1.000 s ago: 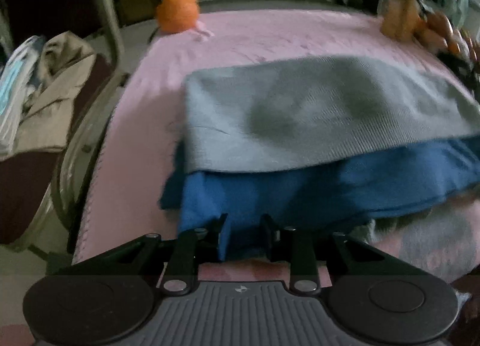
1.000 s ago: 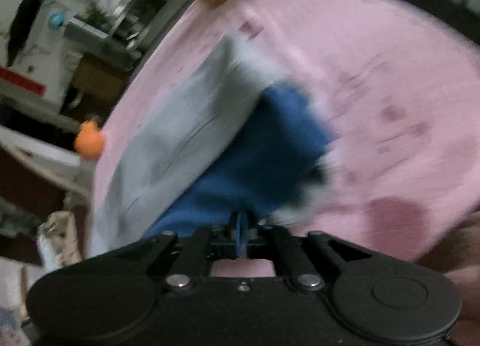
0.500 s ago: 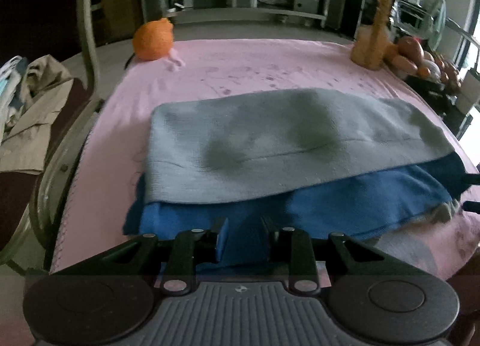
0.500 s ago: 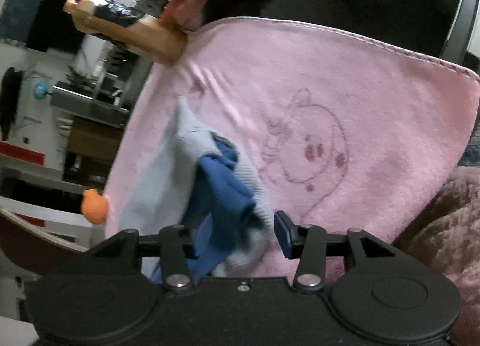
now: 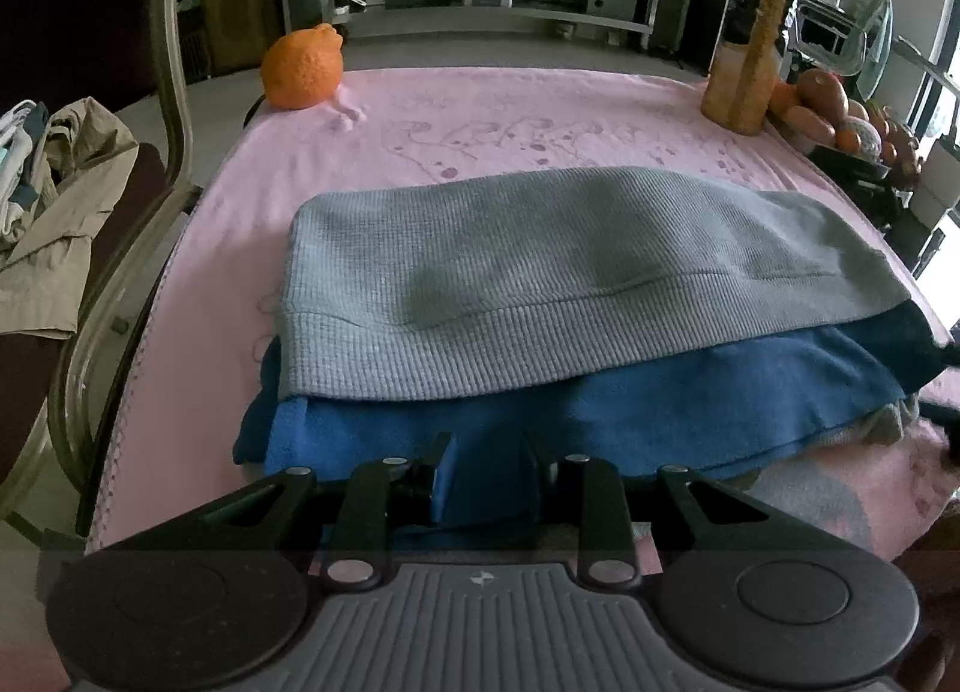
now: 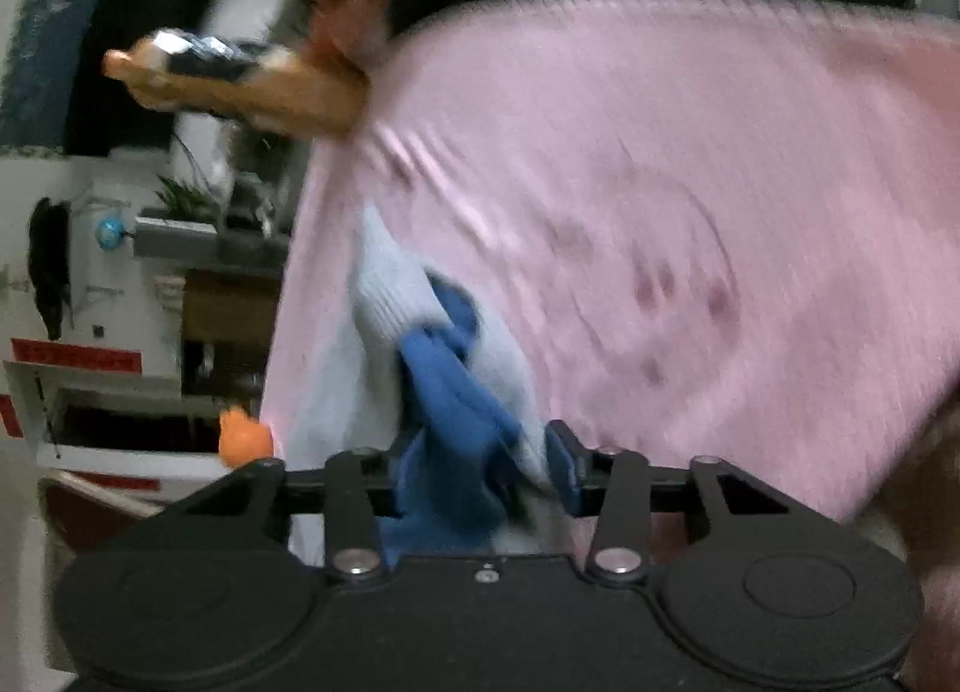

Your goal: Fold clothes

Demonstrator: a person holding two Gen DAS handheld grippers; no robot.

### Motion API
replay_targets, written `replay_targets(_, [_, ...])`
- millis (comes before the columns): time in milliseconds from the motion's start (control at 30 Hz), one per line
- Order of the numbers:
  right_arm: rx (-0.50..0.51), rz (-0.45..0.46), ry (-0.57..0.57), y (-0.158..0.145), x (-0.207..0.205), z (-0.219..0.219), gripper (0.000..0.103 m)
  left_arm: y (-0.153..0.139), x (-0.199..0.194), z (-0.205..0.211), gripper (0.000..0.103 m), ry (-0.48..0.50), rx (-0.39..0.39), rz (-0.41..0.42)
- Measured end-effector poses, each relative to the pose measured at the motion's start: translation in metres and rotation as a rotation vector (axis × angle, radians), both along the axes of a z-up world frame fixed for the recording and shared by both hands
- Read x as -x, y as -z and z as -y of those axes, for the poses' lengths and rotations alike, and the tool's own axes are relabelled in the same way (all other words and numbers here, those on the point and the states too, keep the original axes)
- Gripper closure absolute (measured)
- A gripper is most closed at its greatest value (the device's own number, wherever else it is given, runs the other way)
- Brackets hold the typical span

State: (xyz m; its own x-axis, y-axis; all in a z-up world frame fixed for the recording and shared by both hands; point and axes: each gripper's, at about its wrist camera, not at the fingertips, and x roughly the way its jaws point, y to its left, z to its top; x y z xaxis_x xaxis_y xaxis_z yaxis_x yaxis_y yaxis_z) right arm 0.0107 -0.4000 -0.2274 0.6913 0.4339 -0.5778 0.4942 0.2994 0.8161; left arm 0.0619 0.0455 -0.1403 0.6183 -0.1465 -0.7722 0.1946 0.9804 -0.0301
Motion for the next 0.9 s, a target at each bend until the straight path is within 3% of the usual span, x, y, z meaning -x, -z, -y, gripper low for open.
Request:
replay_targets(100, [-0.074,-0.004,-0.024,0.007,0.000,-0.004,0.062,0.001,-0.002,0.003,0.075,0.008,-0.003,-0.007])
replay_targets(300, [0.048,0.118,0.143,0.004,-0.001,-0.021,0.061,0.002,-0.002,0.003,0.075,0.008,-0.013,-0.008])
replay_targets(367, [0.106,0.137,0.124,0.000,-0.004,-0.029,0.059,0.002,-0.003,0.001,0.075,-0.002,-0.006,-0.011])
replay_targets(467, [0.076,0.164,0.056,-0.001,-0.012,-0.032,0.059,0.002,-0.004,0.000,0.075,-0.009,0.004,-0.013])
replay_targets(567, [0.211,0.156,0.079,-0.013,-0.014,-0.033,0.059,0.002,-0.004,0.001,0.075,-0.002,0.002,-0.011])
replay_targets(700, [0.457,0.154,0.097,-0.030,-0.020,-0.037,0.047,0.003,-0.004,0.002,0.075,0.001,-0.009,-0.013])
replay_targets(833, [0.391,0.179,0.063,-0.020,-0.026,-0.033,0.037,0.003,-0.004,0.001,0.075,0.001,-0.010,-0.015])
replay_targets(900, [0.337,0.190,0.063,-0.017,-0.025,-0.028,0.037,0.003,-0.005,0.001,0.075,-0.001,-0.008,-0.015])
